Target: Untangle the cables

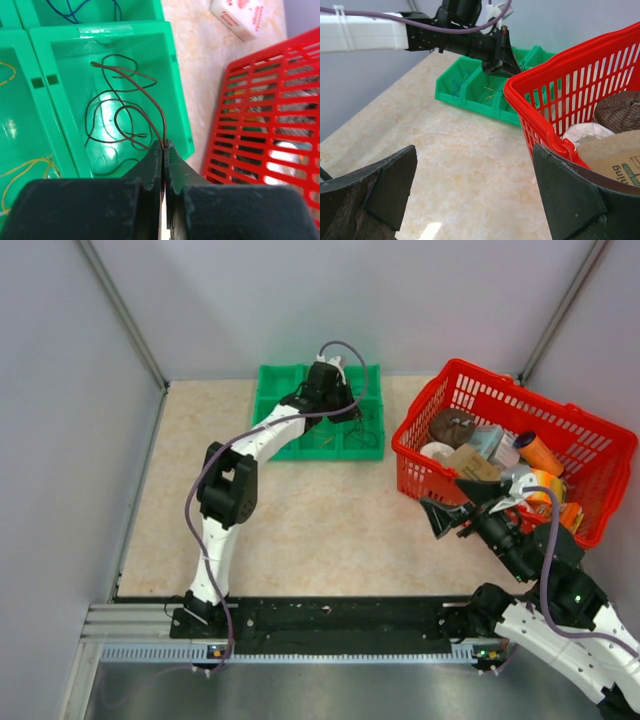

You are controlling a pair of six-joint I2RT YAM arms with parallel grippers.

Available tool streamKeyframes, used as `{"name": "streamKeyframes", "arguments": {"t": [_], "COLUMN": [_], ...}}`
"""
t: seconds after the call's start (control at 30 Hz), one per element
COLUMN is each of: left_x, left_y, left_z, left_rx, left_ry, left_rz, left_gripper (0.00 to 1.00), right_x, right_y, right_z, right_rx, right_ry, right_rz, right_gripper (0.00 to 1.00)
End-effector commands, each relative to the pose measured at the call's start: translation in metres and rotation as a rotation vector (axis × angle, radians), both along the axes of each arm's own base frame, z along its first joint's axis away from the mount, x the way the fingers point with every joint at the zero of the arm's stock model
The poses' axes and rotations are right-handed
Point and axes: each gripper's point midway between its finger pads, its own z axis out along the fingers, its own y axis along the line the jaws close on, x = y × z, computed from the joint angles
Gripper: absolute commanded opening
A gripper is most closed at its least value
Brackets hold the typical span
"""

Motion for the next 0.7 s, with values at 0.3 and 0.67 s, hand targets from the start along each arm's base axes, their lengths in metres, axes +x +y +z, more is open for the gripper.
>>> {"name": "streamKeyframes", "arguments": {"t": [0.3,0.67], "left_x": [0.013,-0.045], "left_y": [0.002,0.027], "left_z": [0.013,0.116], "left_rx": [0.056,0.023], "left_ry": [-0.023,-0.183], "left_rz": [0.030,-0.034], "left_gripper": [0.32,0.53], "right_x": [-0.003,0.000], "right_y": [-0.002,0.008], "right_z": [0.017,0.012], "right_rx": [0.032,0.009], "right_ry": [-0.022,0.011], "right_rz": [0.002,0.024], "right_gripper": [0.96,0.96]}}
